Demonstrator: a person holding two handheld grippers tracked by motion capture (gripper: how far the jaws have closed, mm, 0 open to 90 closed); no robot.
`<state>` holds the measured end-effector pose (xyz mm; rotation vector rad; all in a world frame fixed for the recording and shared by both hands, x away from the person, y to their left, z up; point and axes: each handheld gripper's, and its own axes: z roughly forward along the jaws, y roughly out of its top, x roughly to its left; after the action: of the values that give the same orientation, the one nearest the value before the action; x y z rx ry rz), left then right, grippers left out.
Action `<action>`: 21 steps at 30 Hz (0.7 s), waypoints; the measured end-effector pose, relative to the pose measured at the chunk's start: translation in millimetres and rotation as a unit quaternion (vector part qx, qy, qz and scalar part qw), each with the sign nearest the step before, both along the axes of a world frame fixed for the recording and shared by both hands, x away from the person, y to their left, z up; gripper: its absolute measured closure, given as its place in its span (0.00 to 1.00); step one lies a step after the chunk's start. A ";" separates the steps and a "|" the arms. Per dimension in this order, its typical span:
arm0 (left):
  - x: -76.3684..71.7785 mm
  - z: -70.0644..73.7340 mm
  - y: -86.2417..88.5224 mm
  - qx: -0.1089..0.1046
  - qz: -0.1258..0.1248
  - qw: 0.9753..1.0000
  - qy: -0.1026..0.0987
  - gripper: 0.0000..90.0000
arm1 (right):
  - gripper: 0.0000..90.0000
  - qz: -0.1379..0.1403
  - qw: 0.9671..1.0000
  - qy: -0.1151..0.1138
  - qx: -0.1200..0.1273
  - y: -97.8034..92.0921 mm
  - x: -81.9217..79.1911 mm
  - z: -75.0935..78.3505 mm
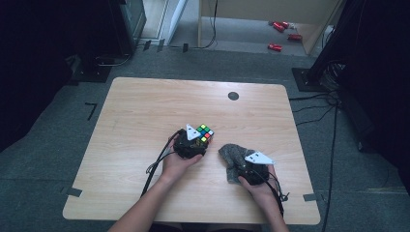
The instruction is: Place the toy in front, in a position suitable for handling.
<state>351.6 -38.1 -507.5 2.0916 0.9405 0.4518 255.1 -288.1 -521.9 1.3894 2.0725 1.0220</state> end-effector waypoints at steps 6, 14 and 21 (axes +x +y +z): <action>-9.4 9.1 12.4 -0.010 -0.006 1.000 -0.002 0.39 | 0.72 0.000 1.000 0.000 0.000 0.1 0.0 0.0; -30.1 18.2 48.5 -0.028 -0.001 1.000 -0.004 0.39 | 0.72 0.000 1.000 0.000 -0.001 0.3 0.0 0.0; -52.1 17.1 84.5 -0.029 0.005 1.000 0.001 0.39 | 0.72 -0.002 1.000 -0.001 -0.003 0.9 -0.3 -0.1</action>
<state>299.5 46.4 -490.4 2.0362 0.9558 0.4220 254.8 -287.1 -522.0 1.3883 2.0687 1.0157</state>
